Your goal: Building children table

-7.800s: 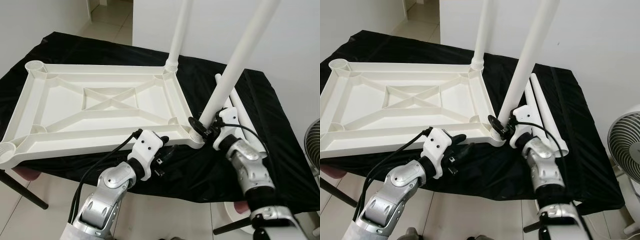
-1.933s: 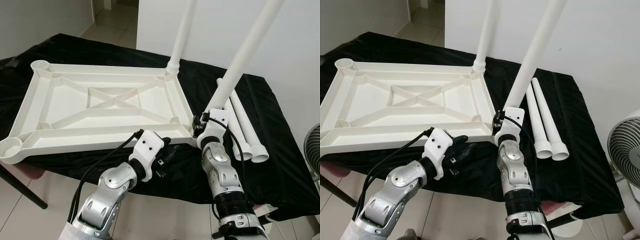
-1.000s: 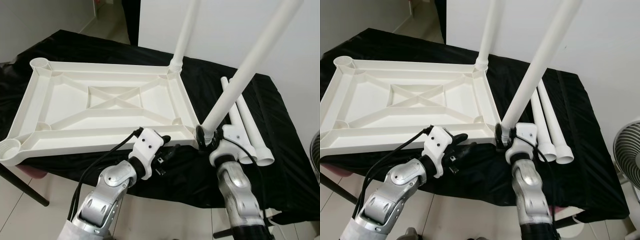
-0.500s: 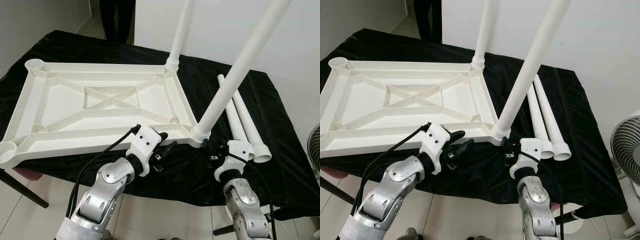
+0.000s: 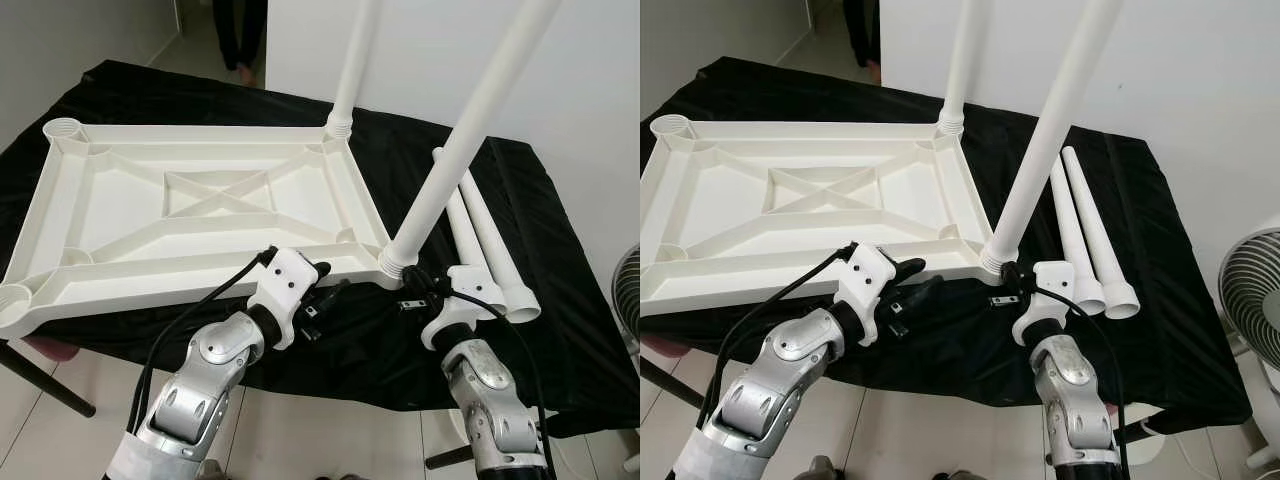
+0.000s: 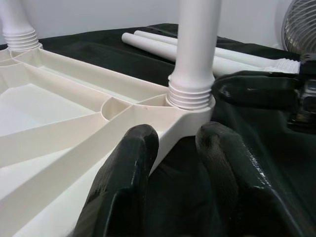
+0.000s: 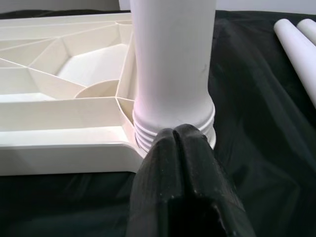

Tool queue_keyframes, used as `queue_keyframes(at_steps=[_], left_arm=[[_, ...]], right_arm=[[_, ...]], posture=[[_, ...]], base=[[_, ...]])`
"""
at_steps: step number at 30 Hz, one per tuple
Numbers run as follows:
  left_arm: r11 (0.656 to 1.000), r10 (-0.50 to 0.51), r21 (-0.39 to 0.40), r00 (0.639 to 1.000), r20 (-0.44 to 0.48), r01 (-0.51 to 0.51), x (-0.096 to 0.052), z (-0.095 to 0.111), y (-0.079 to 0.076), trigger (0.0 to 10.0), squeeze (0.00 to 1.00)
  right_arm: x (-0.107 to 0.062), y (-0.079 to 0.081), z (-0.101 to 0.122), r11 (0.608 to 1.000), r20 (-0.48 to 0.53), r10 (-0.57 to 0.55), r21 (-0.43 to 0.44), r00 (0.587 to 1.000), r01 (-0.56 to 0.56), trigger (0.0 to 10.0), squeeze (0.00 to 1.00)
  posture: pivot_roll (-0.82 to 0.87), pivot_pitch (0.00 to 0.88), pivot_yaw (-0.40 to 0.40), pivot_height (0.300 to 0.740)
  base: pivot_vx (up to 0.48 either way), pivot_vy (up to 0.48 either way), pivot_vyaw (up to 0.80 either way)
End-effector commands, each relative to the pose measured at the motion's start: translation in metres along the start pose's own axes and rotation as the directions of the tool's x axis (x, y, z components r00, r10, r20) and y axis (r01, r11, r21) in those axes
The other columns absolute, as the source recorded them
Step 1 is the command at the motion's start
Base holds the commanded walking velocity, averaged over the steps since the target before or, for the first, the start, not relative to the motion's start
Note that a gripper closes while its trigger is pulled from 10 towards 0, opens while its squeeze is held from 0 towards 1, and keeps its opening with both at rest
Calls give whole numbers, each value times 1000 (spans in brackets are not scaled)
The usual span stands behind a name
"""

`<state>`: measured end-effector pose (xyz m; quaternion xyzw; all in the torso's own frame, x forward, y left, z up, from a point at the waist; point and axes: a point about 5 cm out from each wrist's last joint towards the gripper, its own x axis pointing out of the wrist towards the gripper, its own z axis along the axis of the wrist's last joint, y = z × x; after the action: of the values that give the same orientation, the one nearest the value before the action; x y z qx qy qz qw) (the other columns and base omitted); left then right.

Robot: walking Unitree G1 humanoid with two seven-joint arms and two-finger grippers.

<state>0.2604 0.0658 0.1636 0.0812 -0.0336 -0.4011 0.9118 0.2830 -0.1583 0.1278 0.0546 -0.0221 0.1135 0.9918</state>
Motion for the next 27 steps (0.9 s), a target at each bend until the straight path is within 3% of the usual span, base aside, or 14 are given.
queue_keyframes(at_steps=[1, 3, 4, 16, 17, 22, 24, 27], left_arm=[[1000, 28, 6, 1000, -5, -28, 0, -2, 0, 10000, 0], [1000, 28, 6, 1000, -5, -28, 0, -2, 0, 10000, 0], [1000, 27, 10, 1000, -6, -27, 1, -2, -1, 10000, 0], [998, 61, 36, 998, -27, -60, 1, -4, 5, 10000, 0], [991, 124, 65, 990, -68, -119, 3, -9, 13, 10000, 0], [976, 204, 105, 969, -140, -190, 3, -20, 24, 10000, 0], [964, 260, 96, 950, -170, -247, 2, -25, 34, 10000, 0], [962, 269, 97, 948, -173, -255, 2, -25, 35, 10000, 0]], right_arm=[[5, -9, -2, 1000, -15, -16, 1, 1000, 16, 10000, 0], [7, -10, -1, 1000, -10, -19, -2, 1000, 19, 10000, 0], [17, -19, 2, 999, 2, -46, -21, 999, 46, 10000, 0], [39, -51, 13, 980, 38, -193, -31, 980, 195, 10000, 0], [40, -56, 16, 972, 61, -232, -21, 971, 234, 10000, 0], [36, -45, 18, 980, 105, -199, 9, 974, 199, 10000, 0], [24, -21, 14, 991, 135, -128, 50, 983, 122, 10000, 0], [21, -16, 13, 993, 141, -112, 60, 984, 105, 10000, 0]], posture=[[137, 97, -116, 740], [137, 97, -116, 740], [140, 91, -116, 740], [158, 80, -117, 740], [162, 77, -117, 740], [159, 75, -117, 740], [151, 74, -117, 740], [151, 74, -117, 740]], base=[[0, 0, 0], [0, 0, 0], [0, 0, 0], [0, 0, 0], [0, 0, 0], [0, 0, 0], [0, 0, 0], [0, 0, 0]])
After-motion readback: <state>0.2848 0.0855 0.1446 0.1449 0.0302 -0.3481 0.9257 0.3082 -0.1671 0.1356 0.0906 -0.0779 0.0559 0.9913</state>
